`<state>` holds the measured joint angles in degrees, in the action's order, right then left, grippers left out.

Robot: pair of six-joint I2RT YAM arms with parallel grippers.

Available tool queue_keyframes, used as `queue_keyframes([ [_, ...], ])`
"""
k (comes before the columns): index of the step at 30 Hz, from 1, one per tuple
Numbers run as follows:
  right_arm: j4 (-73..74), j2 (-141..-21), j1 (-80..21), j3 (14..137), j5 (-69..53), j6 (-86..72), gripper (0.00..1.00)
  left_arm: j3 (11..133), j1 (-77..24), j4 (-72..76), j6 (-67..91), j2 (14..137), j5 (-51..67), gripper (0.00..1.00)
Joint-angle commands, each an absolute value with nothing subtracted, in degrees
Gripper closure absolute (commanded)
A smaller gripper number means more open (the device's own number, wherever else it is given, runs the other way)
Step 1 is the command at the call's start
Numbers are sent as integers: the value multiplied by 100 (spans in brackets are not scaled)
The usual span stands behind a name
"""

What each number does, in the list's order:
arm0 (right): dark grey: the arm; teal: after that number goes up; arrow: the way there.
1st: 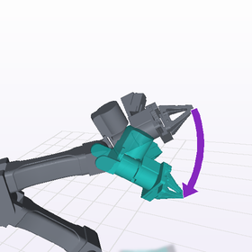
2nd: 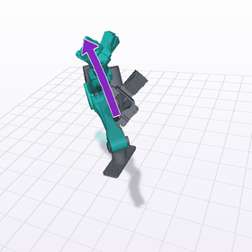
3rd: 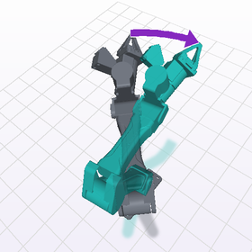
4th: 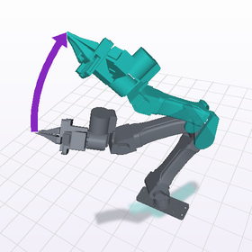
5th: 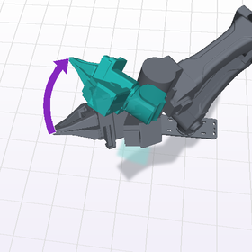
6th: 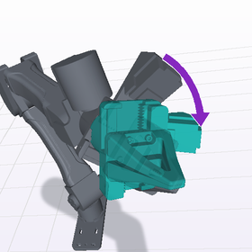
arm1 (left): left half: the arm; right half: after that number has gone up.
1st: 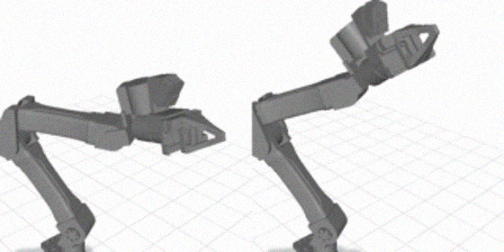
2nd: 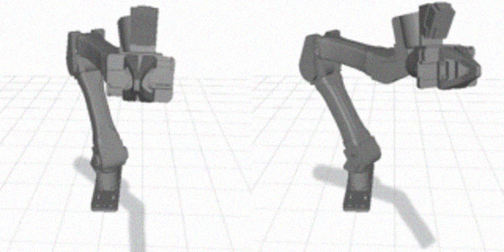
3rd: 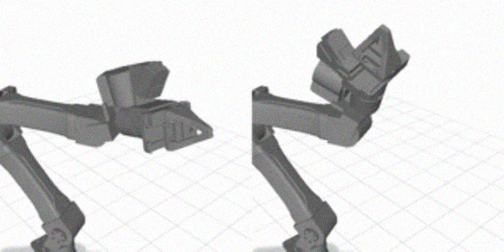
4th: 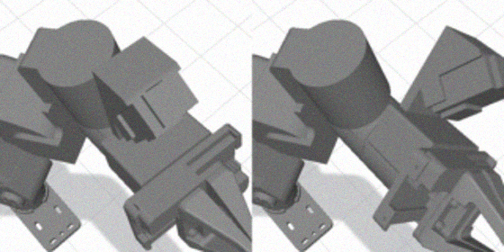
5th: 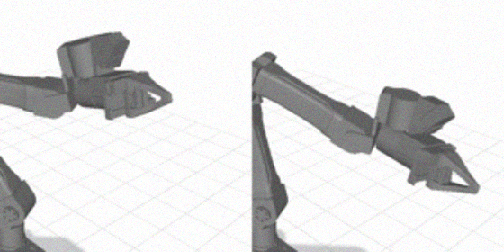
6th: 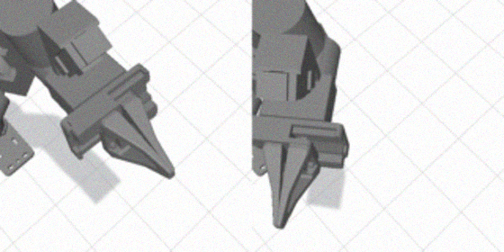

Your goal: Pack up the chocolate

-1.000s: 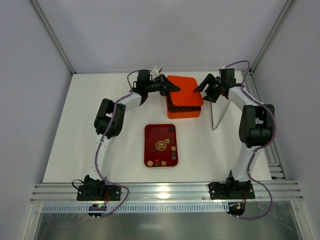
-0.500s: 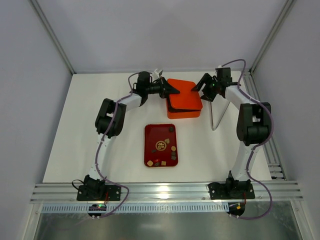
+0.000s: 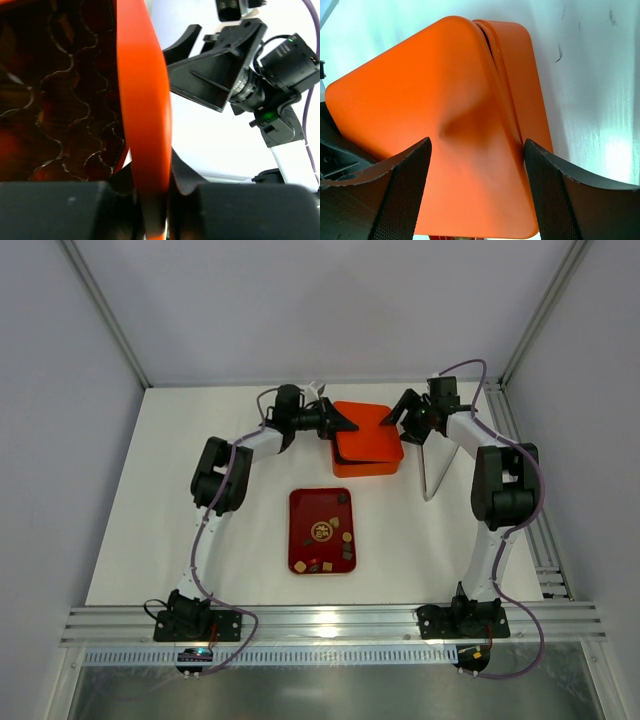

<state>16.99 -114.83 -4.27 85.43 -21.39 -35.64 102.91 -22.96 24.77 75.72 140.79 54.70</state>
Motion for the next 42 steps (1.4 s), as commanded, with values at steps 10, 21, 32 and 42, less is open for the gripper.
queue_keyframes([
  [10, 1556, -11549, -563, 8754, -2101, -3419, 25, 10371, -2109, 2136, 7260, 14036, 5572, 66],
  [21, 1582, -11540, -606, 8772, -2083, -3401, 27, 10187, -1987, 2188, 7242, 13887, 5599, 56],
  [32, 1600, -11523, -633, 8771, -2074, -3401, 28, 9923, -1811, 2224, 7190, 13667, 5643, 55],
  [42, 1608, -11531, -650, 8771, -2074, -3393, 28, 9712, -1723, 2232, 7128, 13570, 5643, 55],
])
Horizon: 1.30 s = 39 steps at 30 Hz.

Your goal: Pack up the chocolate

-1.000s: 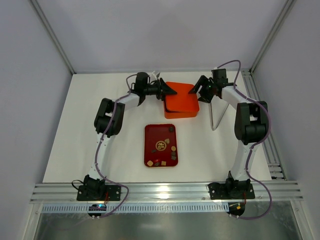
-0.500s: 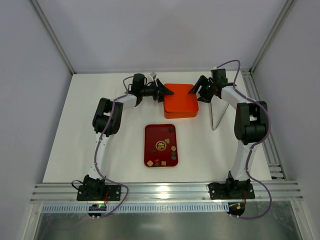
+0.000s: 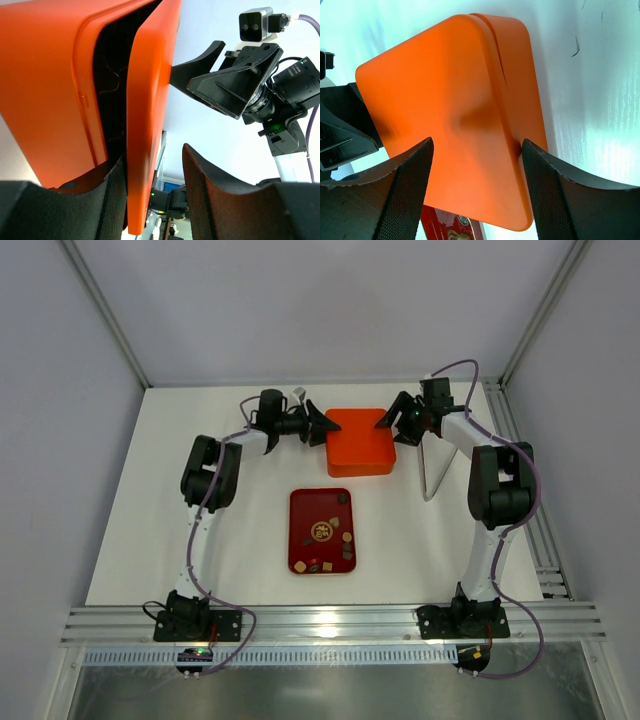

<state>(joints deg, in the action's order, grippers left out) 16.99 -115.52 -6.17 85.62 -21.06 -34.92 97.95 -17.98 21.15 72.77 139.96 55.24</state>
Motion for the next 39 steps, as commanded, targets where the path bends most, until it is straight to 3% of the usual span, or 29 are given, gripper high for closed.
queue_keyframes([
  [1, 1608, -11531, -650, 8771, -2057, -3393, 28, 9695, -1705, 2224, 7119, 13553, 5651, 55],
  [39, 1661, -11566, -721, 8815, -2021, -3349, 28, 9229, -1336, 2022, 6864, 13316, 5713, 55],
])
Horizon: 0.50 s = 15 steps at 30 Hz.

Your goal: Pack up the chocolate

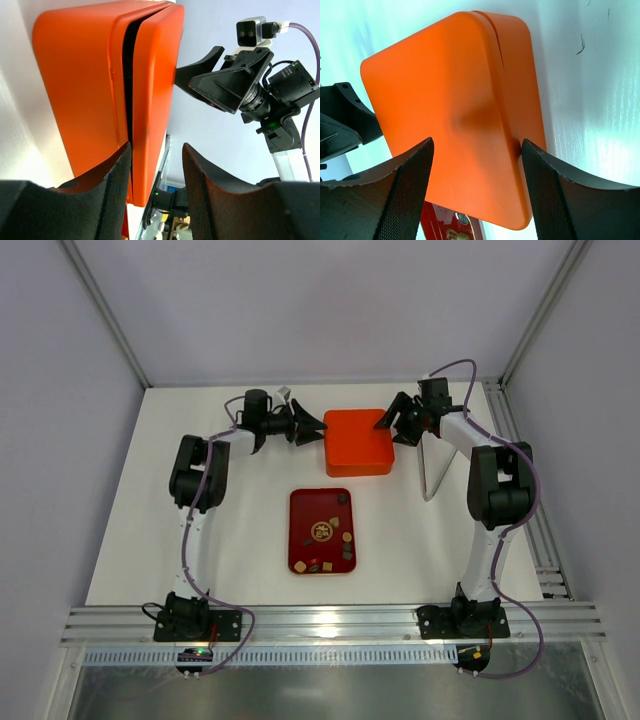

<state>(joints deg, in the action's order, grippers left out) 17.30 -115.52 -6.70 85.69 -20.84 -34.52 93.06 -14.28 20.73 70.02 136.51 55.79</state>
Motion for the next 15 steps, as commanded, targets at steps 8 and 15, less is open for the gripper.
queue_keyframes([
  [8, 1679, -11575, -738, 8807, -2021, -3357, 28, 9141, -1266, 1951, 6803, 13236, 5704, 55],
  [15, 1722, -11549, -765, 8833, -2004, -3296, 28, 9149, -1248, 1381, 6321, 13157, 5581, 51],
])
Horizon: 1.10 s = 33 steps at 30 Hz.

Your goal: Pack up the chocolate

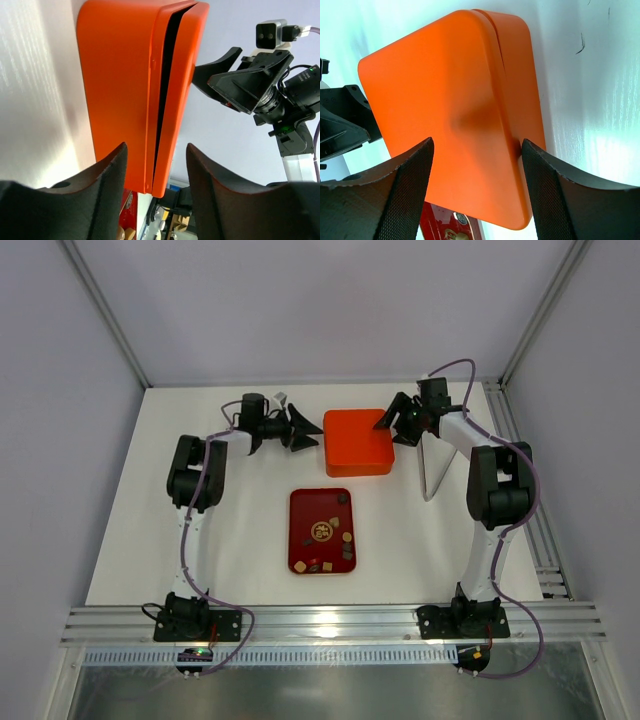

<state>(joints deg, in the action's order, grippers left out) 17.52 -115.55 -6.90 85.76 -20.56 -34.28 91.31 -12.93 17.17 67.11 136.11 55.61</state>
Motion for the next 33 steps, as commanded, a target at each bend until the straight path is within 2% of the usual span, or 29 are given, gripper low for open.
queue_keyframes([
  [1, 1731, -11549, -773, 8842, -1978, -3296, 28, 9149, -1248, 1345, 6285, 13131, 5572, 49],
  [6, 1802, -11549, -835, 8894, -1925, -3252, 28, 9141, -1274, 1213, 6135, 13096, 5502, 40],
  [12, 1916, -11549, -888, 9017, -1828, -3182, 28, 9299, -1389, 679, 5722, 13087, 5397, 36],
  [24, 2250, -11724, -1002, 9316, -1705, -2962, 28, 9369, -1459, 378, 5493, 13096, 5230, 37],
  [33, 2487, -11909, -1072, 9334, -1503, -2848, 28, 9659, -1555, -1062, 4861, 13131, 4457, 41],
])
